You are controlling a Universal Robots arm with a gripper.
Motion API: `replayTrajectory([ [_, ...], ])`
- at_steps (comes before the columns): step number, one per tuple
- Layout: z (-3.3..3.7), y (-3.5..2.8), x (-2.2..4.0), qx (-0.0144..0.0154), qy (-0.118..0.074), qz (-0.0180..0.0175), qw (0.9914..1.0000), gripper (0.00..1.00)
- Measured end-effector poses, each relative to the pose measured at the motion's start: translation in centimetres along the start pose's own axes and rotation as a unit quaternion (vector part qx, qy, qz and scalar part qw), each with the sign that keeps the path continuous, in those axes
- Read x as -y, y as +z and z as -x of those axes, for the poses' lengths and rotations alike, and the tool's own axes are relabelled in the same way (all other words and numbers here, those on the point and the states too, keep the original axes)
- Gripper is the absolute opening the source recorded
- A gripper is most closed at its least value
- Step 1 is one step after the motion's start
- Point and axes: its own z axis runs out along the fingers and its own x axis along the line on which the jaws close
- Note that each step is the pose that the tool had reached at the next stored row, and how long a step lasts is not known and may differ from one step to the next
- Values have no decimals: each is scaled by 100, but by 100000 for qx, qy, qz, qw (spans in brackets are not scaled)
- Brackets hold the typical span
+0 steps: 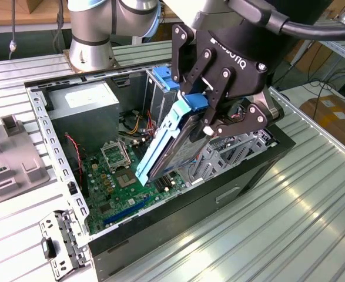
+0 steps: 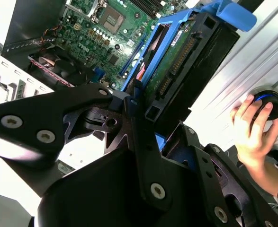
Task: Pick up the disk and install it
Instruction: 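Pick up the disk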
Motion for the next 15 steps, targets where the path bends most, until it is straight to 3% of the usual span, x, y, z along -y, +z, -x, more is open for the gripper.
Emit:
replayTrajectory([
  [15,-97,-12,87,0,-1,1,100000,36],
])
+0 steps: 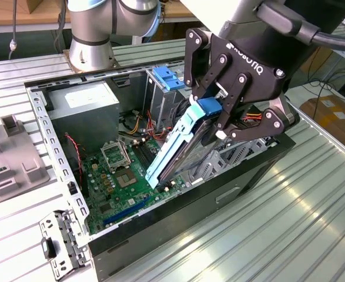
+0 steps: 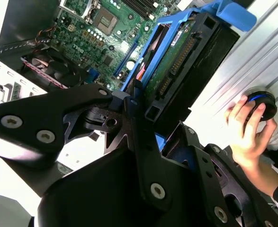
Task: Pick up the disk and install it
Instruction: 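Pick up the disk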
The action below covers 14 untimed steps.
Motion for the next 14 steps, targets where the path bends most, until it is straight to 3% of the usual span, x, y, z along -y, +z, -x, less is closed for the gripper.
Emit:
replayTrajectory([
  [14,-86,-11,71,0,1,0,100000,36],
])
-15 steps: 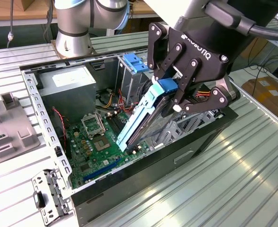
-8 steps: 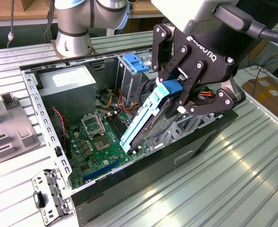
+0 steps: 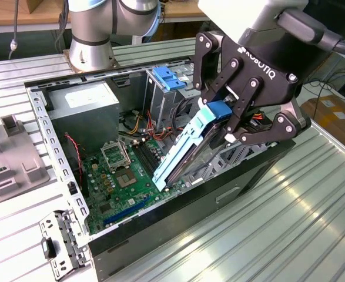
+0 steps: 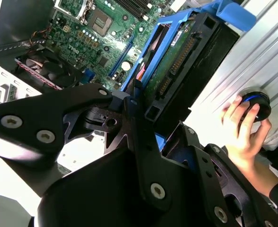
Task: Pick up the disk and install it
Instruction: 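Pick up the disk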
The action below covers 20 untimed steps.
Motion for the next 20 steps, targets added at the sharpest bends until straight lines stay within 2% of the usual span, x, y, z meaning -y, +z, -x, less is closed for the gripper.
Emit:
replayTrajectory([
  [20,-119,-15,101,1,1,-1,100000,36],
])
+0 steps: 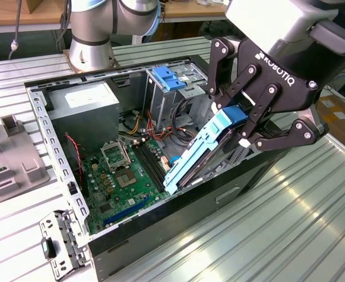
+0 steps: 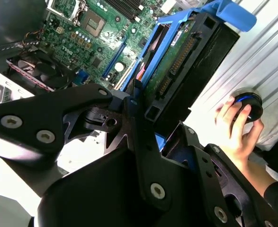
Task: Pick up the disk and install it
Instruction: 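Pick up the disk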
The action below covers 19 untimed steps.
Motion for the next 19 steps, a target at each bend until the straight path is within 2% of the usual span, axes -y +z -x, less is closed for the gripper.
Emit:
replayTrajectory([
  [19,-132,-18,107,-7,1,1,100000,36],
])
